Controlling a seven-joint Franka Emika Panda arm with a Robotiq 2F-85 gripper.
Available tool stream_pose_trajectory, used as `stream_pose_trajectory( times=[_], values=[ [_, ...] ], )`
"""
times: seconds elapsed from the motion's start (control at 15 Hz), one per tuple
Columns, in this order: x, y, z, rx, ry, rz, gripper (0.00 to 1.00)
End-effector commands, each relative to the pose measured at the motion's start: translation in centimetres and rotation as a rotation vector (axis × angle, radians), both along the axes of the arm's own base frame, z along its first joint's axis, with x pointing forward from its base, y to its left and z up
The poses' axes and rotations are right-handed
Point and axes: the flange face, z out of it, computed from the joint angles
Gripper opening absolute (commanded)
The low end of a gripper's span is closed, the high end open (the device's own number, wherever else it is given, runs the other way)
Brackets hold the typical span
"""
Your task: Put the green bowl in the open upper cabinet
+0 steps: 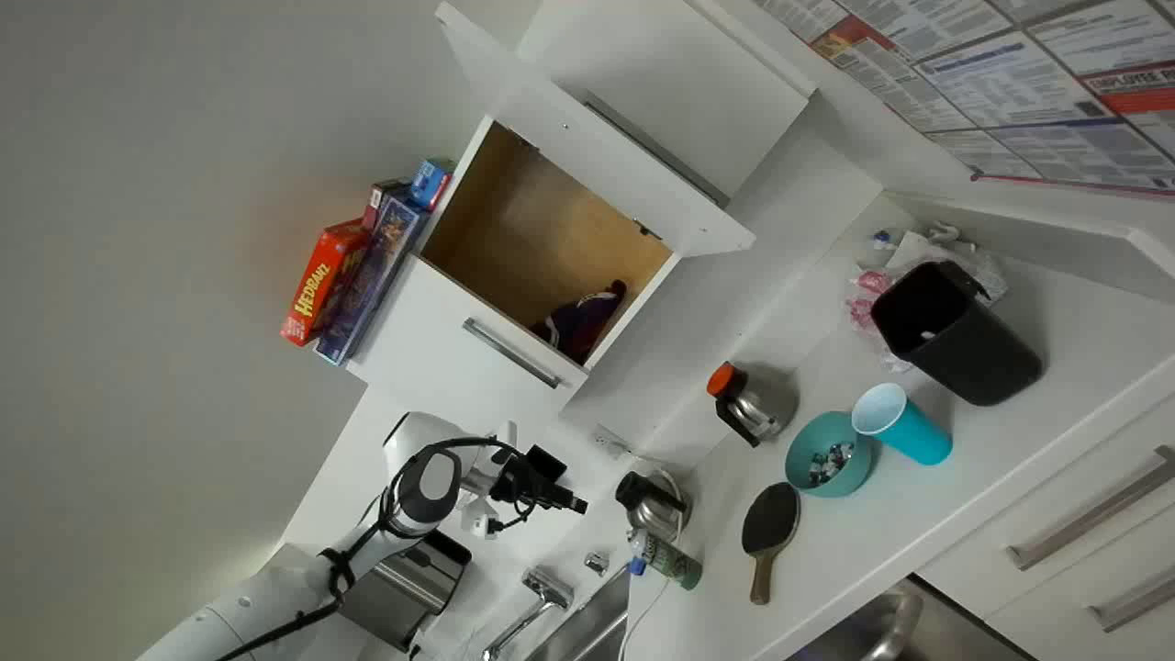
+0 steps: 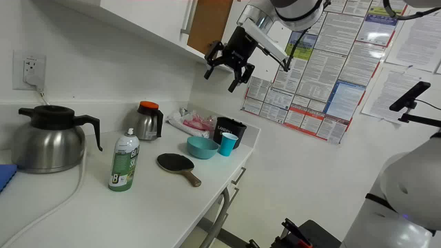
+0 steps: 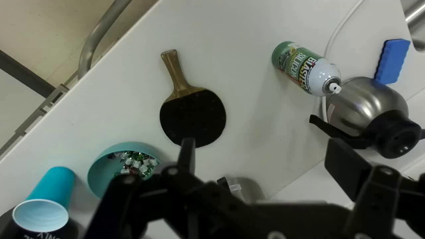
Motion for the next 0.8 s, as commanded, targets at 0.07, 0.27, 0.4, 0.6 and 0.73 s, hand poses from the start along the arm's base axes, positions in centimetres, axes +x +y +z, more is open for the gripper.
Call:
stream_pose_trajectory(
  times=[0.07,0.27,0.4,0.6,0.73],
  values=[
    [0.0,0.0,0.0,0.0,0.001,0.0,1.0],
    [0.0,0.0,0.0,0.0,0.001,0.0,1.0],
    [0.4,-0.3,-0.2,-0.015,-0.005,-0.028,1.0],
    [1.9,-1.9,-2.1,-0.026,0.005,-0.114,1.0],
    [3.2,-3.2,-4.1,-0.021,0.011,-0.209,1.0]
  ],
)
